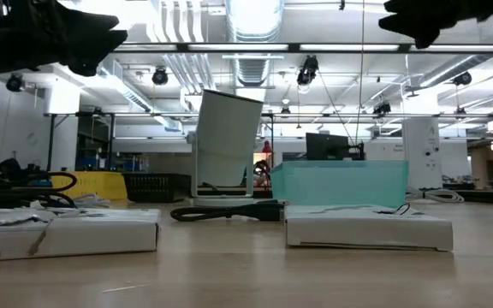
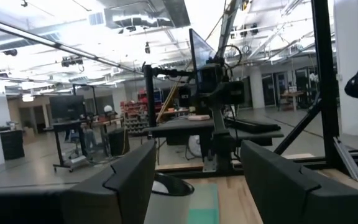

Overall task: Pick and place items into bin
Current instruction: Put the black charger adapter into the yellow bin

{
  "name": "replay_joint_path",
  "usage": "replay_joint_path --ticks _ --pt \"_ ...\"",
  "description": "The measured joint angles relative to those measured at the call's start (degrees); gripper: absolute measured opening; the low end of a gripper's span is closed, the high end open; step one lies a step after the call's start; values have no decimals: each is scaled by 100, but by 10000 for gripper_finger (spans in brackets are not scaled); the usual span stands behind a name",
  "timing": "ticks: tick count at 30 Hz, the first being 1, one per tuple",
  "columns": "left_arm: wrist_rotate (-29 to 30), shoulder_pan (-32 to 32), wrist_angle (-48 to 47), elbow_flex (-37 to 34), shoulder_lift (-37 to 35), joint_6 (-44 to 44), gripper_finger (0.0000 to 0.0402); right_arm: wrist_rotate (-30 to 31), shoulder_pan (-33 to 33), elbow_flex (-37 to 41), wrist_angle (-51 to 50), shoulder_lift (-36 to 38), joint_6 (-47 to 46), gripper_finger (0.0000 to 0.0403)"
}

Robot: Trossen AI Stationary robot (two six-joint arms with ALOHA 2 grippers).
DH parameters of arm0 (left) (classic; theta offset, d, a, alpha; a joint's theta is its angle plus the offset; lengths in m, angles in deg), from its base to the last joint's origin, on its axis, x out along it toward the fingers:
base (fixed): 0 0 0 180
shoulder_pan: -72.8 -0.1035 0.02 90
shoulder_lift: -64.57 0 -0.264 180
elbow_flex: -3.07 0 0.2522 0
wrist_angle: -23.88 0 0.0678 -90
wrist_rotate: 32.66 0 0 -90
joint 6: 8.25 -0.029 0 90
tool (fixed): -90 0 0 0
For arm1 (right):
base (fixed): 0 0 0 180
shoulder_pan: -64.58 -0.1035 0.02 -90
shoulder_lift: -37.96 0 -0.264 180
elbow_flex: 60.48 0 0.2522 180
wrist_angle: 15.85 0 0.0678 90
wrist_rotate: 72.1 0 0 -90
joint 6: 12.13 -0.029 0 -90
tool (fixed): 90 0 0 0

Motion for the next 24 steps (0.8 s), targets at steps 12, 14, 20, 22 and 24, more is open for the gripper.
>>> replay_joint_path --ticks 12,14,20,22,24 --pt "0 0 -7 -2 -2 -16 219 -12 -2 -1868 -2879 -1463 -1348 219" --pt "0 0 -5 -2 -3 -17 219 -18 -2 -2170 -3471 -1661 -1651 219" --pt "0 0 -8 -2 10 -9 218 -16 -2 -2885 -4667 -2108 -2000 219" --pt "0 0 -8 -2 10 6 218 -14 -2 -3032 -4910 -2208 -2045 219" --pt "-2 4 -3 -2 -19 9 218 -14 -2 -3154 -5166 -2300 -2105 219"
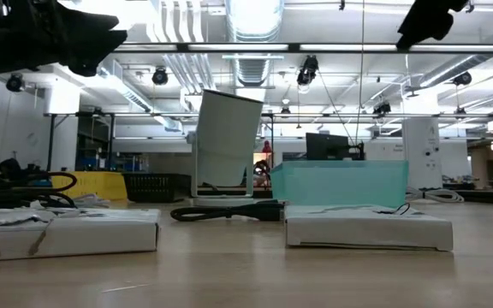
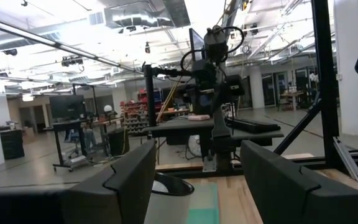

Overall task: Pick and place items into bin
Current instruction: Put the black charger adapter into the yellow bin

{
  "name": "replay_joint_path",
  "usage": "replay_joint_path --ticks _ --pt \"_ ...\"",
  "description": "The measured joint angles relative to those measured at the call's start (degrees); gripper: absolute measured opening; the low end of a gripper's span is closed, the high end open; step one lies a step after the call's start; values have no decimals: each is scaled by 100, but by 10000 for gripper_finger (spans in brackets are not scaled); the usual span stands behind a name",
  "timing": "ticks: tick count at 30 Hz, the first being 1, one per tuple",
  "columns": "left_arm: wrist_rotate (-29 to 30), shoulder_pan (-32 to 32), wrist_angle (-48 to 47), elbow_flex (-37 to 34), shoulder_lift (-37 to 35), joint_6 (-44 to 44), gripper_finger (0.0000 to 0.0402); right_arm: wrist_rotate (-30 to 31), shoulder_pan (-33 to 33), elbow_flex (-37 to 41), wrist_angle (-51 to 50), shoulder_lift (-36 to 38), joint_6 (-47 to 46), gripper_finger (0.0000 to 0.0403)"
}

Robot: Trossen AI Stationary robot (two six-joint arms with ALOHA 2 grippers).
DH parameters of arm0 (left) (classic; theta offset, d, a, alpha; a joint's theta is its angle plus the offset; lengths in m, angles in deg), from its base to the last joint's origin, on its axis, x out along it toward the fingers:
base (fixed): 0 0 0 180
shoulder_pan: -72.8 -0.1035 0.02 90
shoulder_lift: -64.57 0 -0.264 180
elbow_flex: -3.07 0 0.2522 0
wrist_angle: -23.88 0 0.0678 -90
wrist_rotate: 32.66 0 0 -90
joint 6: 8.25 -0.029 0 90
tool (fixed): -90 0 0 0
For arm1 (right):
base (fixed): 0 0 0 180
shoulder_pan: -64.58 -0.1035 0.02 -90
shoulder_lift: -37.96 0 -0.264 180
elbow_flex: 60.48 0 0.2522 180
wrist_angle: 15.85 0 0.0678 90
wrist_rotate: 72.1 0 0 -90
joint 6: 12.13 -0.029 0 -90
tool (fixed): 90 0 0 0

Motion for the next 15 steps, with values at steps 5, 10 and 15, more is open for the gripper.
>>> replay_joint_path --ticks 5,10,15 --pt "0 0 0 -6 -84 2 218 -127 0 -224 -461 -205 -157 219" --pt "0 0 -11 -20 31 20 218 -844 0 -261 -731 -386 -420 219" --pt "-2 0 88 -22 146 360 219 -1833 -1 -13 -937 -551 -598 219"
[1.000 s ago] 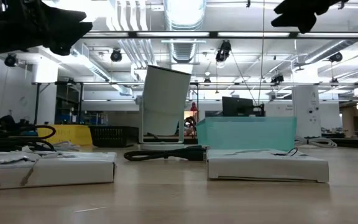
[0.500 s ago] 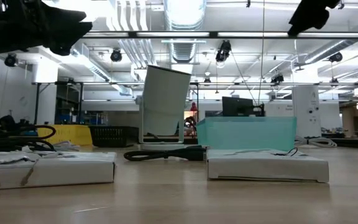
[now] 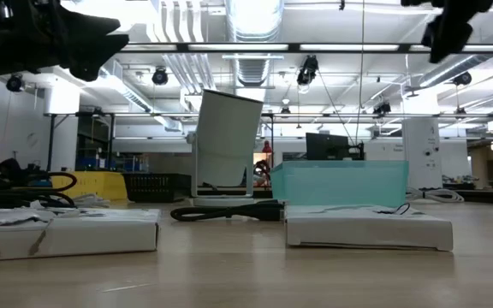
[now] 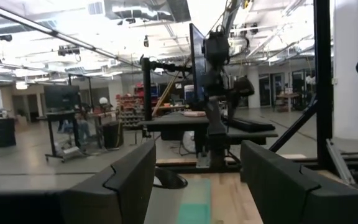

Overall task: Pick and place items into bin
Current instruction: Put the black charger adapter into the yellow bin

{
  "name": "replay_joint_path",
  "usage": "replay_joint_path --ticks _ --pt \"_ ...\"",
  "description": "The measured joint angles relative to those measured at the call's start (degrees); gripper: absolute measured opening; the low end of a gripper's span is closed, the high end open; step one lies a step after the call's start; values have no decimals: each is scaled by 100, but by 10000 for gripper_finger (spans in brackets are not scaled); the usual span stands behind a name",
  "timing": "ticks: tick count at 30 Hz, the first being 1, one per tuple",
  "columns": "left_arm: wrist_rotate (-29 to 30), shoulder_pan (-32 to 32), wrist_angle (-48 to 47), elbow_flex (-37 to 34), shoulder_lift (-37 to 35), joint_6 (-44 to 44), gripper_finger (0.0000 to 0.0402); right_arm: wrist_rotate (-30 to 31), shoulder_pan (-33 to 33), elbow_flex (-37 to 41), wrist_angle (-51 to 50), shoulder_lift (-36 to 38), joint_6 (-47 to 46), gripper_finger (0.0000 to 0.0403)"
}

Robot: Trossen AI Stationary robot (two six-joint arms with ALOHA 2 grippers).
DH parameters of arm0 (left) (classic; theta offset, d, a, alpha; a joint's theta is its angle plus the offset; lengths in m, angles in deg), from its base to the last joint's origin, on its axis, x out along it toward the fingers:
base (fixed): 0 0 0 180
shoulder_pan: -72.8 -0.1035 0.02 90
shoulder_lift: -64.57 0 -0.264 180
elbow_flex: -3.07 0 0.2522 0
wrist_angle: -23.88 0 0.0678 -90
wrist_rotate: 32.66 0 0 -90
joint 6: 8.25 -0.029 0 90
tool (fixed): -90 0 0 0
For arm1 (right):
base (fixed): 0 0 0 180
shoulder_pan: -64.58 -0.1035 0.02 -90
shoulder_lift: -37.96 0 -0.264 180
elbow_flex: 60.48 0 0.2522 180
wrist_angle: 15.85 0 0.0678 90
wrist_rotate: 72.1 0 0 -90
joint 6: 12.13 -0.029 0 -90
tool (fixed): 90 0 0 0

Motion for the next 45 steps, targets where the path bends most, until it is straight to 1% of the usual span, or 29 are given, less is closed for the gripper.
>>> replay_joint_path --ticks 6,8,13,16,20,25,27,30,36,45 --pt "-1 -4 59 0 1 88 218 -484 -1 149 -534 -244 -496 219" --pt "-1 -4 59 0 -3 89 219 -542 -1 164 -670 -313 -929 219" --pt "-1 -4 59 0 1 88 219 -569 -1 248 -758 -409 -2410 219" --pt "-1 -4 62 0 -5 85 219 -566 -37 355 -760 -436 -2883 219" --pt "1 -4 61 0 -4 43 219 -567 -126 540 -766 -441 -3231 219" --pt "2 -4 61 0 -6 33 219 -569 -332 701 -761 -428 -3257 219" --pt "2 -4 62 0 -5 33 219 -573 -457 751 -766 -431 -3327 219" --pt "2 -4 61 0 -5 33 219 -584 -693 792 -767 -428 -3699 219" --pt "2 -4 61 0 -4 33 219 -604 -1297 796 -756 -428 -4173 219" --pt "2 -4 61 0 -5 33 219 -280 -2217 807 -745 -428 -4820 219"
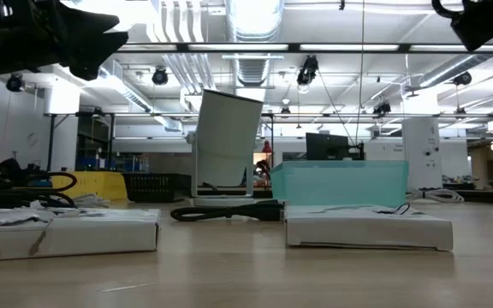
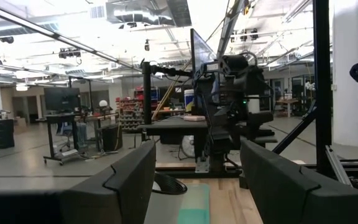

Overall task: Pick and place items into bin
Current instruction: Put the black charger adapter into the yellow bin

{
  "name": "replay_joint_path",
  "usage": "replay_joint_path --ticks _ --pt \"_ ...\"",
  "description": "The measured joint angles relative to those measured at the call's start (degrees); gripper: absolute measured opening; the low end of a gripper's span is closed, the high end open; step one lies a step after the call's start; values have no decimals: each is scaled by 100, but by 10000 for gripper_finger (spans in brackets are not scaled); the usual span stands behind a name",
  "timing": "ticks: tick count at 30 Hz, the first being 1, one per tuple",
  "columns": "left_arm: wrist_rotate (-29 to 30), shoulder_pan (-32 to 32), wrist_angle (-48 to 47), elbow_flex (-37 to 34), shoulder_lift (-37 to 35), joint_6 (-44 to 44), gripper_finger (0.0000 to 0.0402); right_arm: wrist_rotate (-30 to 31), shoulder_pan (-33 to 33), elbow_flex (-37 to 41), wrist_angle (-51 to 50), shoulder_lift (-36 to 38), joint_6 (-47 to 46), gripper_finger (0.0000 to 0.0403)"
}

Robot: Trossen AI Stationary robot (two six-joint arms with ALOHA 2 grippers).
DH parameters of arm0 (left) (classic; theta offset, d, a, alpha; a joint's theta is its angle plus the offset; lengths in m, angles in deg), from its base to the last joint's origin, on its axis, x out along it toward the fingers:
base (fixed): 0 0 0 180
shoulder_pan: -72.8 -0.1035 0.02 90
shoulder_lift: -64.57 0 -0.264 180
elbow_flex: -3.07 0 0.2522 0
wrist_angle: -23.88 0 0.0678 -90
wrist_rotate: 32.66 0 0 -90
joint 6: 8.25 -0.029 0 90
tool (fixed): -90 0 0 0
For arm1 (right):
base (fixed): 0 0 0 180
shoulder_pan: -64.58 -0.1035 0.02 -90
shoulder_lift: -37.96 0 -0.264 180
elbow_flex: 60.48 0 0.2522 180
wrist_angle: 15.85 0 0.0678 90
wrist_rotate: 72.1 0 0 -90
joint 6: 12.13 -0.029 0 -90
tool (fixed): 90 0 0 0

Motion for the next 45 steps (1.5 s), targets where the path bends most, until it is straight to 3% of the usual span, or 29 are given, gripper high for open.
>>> replay_joint_path --ticks 6,18,24,36,45 --pt "0 0 0 0 1 0 219 358 -419 4 2 -118 -288 219" --pt "0 0 0 0 1 0 219 295 -888 74 11 -1148 332 219" --pt "0 0 0 0 1 0 219 272 -886 74 22 -1487 134 220" --pt "2 0 0 2 1 -134 219 319 -884 605 145 -1163 -384 291" --pt "2 0 1 2 1 -138 219 276 -884 1286 1057 -804 -209 297"
